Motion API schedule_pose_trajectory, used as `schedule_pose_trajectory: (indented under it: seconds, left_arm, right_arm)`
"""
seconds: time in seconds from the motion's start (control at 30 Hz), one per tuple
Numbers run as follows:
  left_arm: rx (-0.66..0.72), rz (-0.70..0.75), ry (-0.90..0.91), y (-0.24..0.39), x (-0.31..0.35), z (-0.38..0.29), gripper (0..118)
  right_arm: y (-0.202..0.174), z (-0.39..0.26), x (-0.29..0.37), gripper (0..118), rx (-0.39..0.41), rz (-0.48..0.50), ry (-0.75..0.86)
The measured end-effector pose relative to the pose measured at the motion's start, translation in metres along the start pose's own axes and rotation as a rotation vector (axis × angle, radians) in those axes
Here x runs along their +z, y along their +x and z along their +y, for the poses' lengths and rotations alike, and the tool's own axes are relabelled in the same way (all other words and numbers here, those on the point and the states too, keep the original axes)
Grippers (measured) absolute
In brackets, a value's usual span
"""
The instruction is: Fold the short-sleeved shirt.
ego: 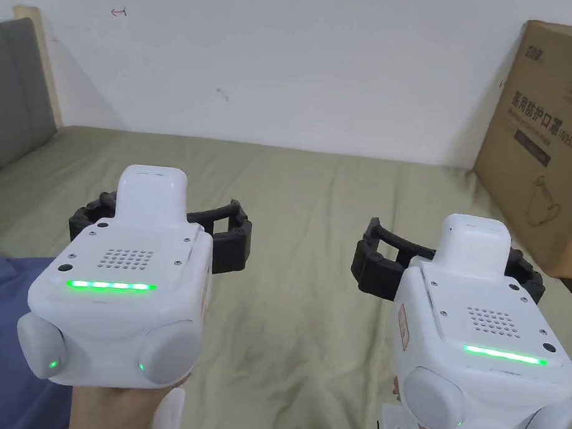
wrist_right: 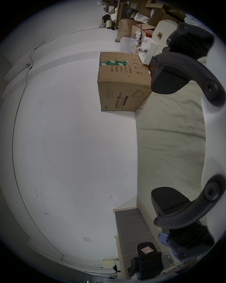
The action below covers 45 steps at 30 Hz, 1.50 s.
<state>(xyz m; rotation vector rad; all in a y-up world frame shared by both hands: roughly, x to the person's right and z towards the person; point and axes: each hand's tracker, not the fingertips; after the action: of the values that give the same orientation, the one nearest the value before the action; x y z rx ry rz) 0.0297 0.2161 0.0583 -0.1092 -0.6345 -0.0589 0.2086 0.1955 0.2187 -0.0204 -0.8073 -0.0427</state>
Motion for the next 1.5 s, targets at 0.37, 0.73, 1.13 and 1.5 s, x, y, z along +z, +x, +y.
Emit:
schedule_pose_trajectory:
  seconds: [0.37,0.73,1.13,1.5]
  left_arm:
    - [-0.003,0.003,0.007,0.0003,0.0001,-0.0006,109]
    - [-0.013,-0.023,-0.014,0.0,-0.0014,-0.0029,109]
    - [-0.011,-0.006,-0.007,-0.0007,-0.0006,-0.0018,109]
    - [-0.036,-0.003,0.006,-0.001,0.0026,-0.0047,109]
  right_arm:
    - [-0.0021,-0.0051,-0.0021,118,0.029,-0.001,-0.009]
    - [-0.0043,-0.0074,-0.0043,118,0.041,-0.004,-0.018]
    - [-0.0043,-0.0089,-0.003,118,0.038,0.011,-0.023]
    - [-0.0047,-0.0091,-0.0024,118,0.036,0.013,-0.038]
